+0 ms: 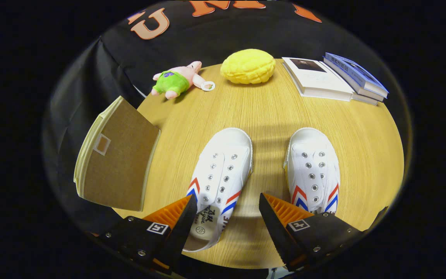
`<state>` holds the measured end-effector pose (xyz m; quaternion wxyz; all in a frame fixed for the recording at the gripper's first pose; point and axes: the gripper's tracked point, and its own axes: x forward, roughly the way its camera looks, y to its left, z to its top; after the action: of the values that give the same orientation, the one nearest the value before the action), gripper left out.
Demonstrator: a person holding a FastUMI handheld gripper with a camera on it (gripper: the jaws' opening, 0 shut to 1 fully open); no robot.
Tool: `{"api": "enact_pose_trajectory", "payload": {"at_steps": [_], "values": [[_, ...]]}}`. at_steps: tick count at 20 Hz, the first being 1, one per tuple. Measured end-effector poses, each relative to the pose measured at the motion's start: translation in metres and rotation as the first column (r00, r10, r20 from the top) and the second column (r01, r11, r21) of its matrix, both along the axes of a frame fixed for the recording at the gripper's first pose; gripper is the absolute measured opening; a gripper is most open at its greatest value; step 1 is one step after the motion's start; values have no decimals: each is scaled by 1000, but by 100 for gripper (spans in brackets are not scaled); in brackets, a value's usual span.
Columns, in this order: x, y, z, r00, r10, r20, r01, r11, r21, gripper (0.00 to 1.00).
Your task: Open the storage box then place both shoes into the box .Put the left shoe in first, then the right shoe, with the right side of both shoes facing outward in a uniform manner.
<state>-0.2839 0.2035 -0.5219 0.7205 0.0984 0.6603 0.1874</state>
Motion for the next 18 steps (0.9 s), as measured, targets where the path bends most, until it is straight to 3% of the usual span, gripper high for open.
{"api": "enact_pose_trajectory", "payload": {"at_steps": [4,7,10,11,14,16,18], "values": [[-9,9,-17,998,-30,-46,32,999,37,87],[-3,17,-19,999,-46,-13,47,995,84,80],[-10,27,-20,996,-72,-57,78,991,109,52],[-7,24,-14,995,-82,-65,89,990,113,50],[-6,21,-13,969,-198,-145,215,970,113,20],[-5,19,-10,954,-236,-183,258,960,111,11],[2,21,-1,958,-227,-175,250,961,121,7]]}}
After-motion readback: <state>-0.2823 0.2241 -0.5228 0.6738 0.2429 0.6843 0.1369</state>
